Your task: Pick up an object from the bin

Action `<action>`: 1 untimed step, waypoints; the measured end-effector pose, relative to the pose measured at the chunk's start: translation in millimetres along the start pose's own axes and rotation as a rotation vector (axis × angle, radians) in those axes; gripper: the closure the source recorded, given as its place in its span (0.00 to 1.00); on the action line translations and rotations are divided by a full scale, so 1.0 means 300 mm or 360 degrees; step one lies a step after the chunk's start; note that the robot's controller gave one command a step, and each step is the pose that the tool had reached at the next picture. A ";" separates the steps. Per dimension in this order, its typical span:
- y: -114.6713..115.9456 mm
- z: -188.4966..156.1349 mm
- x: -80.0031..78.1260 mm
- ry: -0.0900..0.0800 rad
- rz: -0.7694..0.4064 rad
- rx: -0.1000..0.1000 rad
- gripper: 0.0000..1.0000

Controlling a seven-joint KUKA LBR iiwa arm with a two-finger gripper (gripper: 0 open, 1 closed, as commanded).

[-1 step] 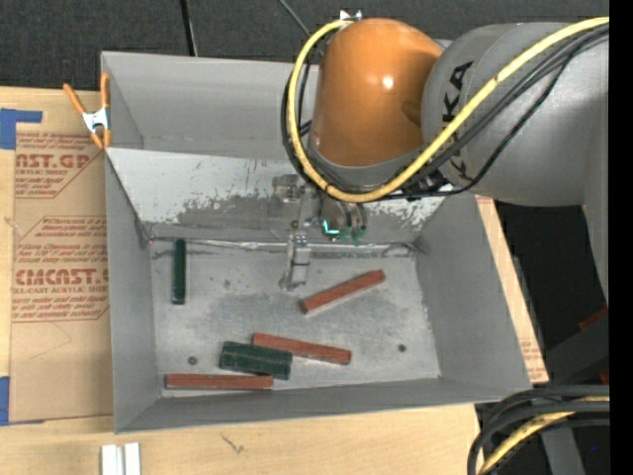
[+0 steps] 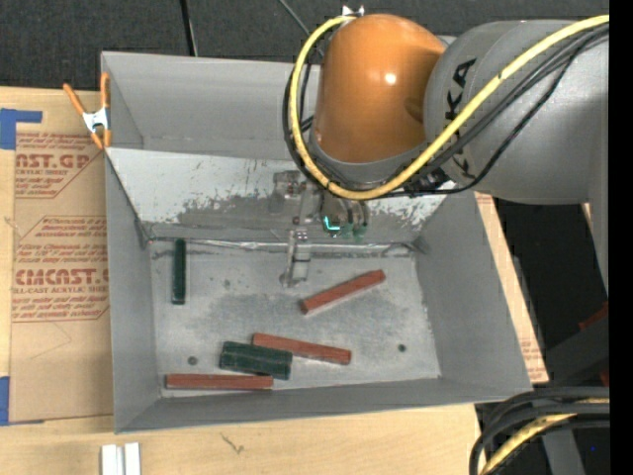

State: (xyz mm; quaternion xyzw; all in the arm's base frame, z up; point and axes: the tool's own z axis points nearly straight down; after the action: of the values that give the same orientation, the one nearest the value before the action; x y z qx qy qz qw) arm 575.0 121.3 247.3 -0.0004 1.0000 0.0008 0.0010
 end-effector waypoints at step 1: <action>-0.046 0.162 0.040 -0.0009 -0.0006 -0.0002 0.00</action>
Offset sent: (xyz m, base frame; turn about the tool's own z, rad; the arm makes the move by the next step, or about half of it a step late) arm -0.0647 -0.0671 -0.1017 -0.1728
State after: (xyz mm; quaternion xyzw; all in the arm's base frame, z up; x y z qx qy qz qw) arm 563.0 107.4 198.6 -0.0022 1.0000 0.0015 0.0039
